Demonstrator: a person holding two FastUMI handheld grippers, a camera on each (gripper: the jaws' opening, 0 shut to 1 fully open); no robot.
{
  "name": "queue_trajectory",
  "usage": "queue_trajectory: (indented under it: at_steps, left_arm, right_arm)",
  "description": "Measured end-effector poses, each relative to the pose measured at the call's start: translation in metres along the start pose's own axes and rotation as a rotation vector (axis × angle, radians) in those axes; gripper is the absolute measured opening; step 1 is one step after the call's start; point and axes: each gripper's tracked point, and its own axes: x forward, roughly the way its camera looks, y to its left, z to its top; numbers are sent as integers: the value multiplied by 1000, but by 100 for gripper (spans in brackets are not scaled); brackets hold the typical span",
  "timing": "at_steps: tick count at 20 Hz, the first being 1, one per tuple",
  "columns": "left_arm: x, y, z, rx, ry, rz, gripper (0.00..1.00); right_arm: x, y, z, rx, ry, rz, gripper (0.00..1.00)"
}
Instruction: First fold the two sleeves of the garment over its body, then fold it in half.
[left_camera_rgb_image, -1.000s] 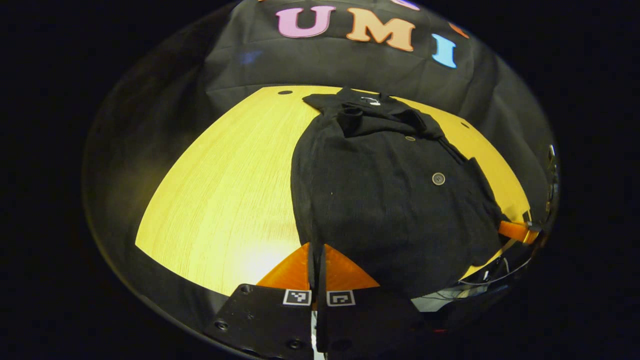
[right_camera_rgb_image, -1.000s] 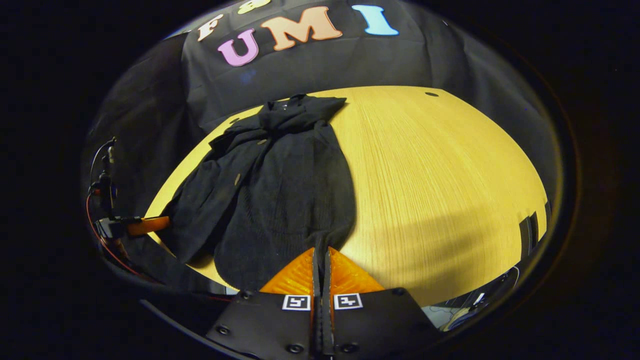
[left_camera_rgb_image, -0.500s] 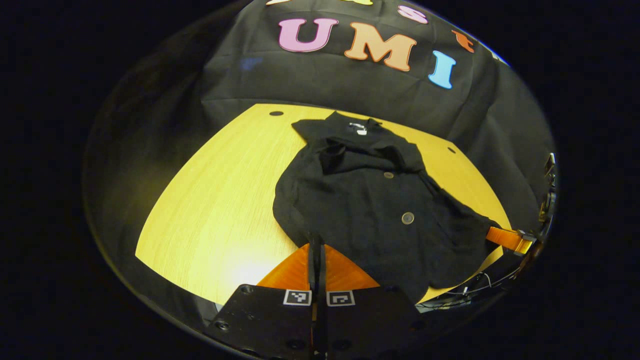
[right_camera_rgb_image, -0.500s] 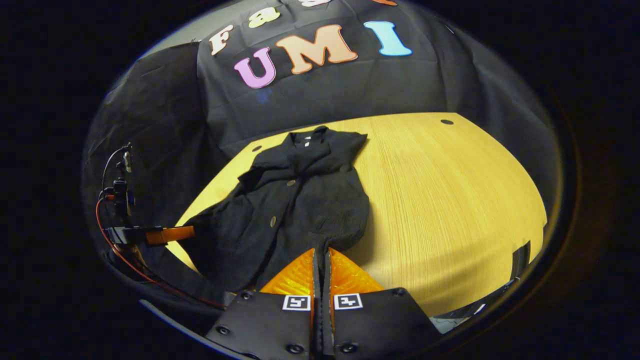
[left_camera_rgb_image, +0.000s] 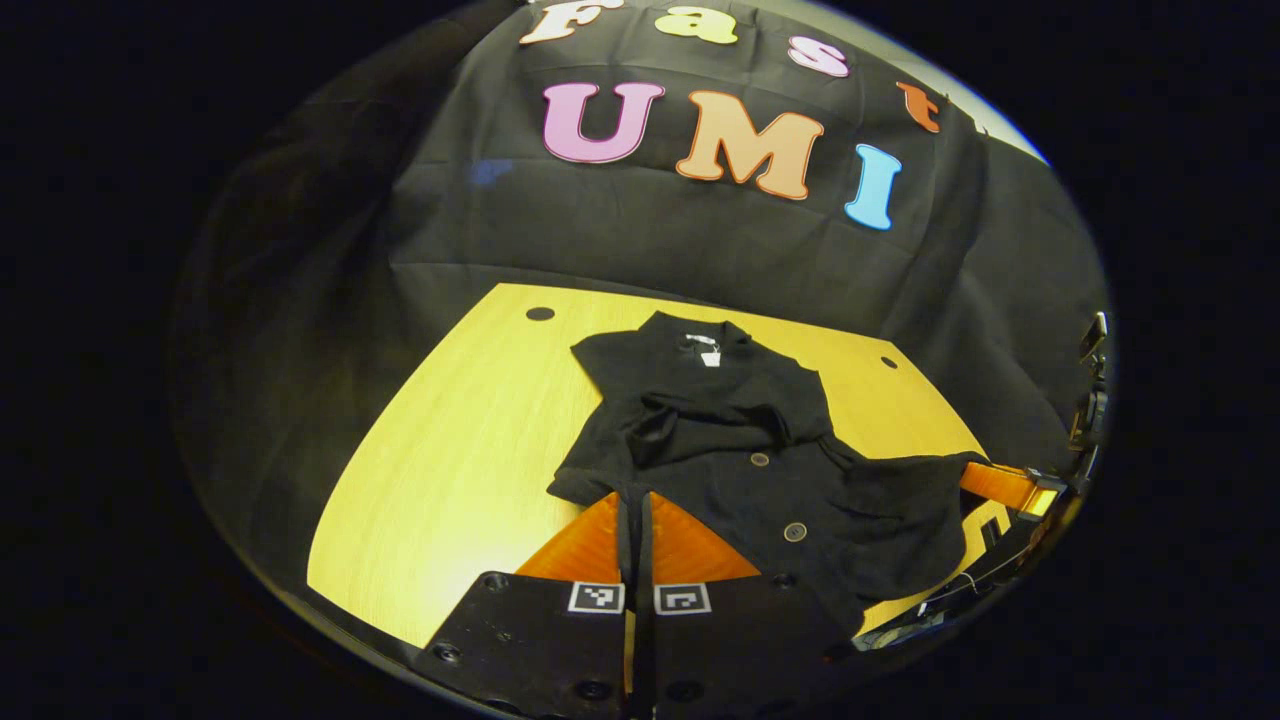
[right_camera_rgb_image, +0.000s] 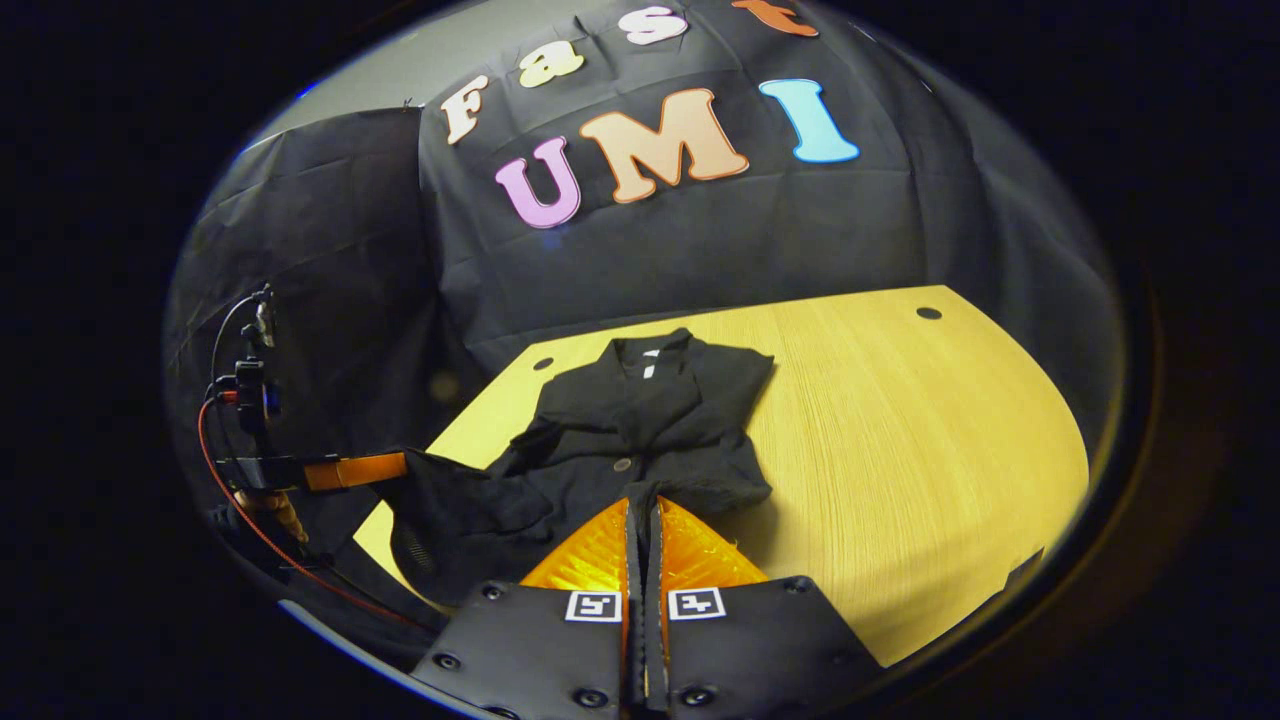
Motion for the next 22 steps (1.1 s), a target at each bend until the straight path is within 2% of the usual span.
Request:
queue_trajectory:
  at_steps: [11, 12, 14, 22]
  left_arm:
    - [51, 9, 71, 66, -48, -14, 0]
    - [56, 10, 77, 71, -53, -19, 0]
    - [68, 14, 92, 67, -61, -23, 0]
    - [126, 35, 134, 52, -72, -13, 0]
  right_arm:
    - [47, 4, 96, 14, -125, -7, 3]
    - [52, 3, 103, 12, -135, -10, 0]
    - [63, 1, 118, 12, -151, -17, 3]
    - [117, -14, 168, 48, -185, -64, 2]
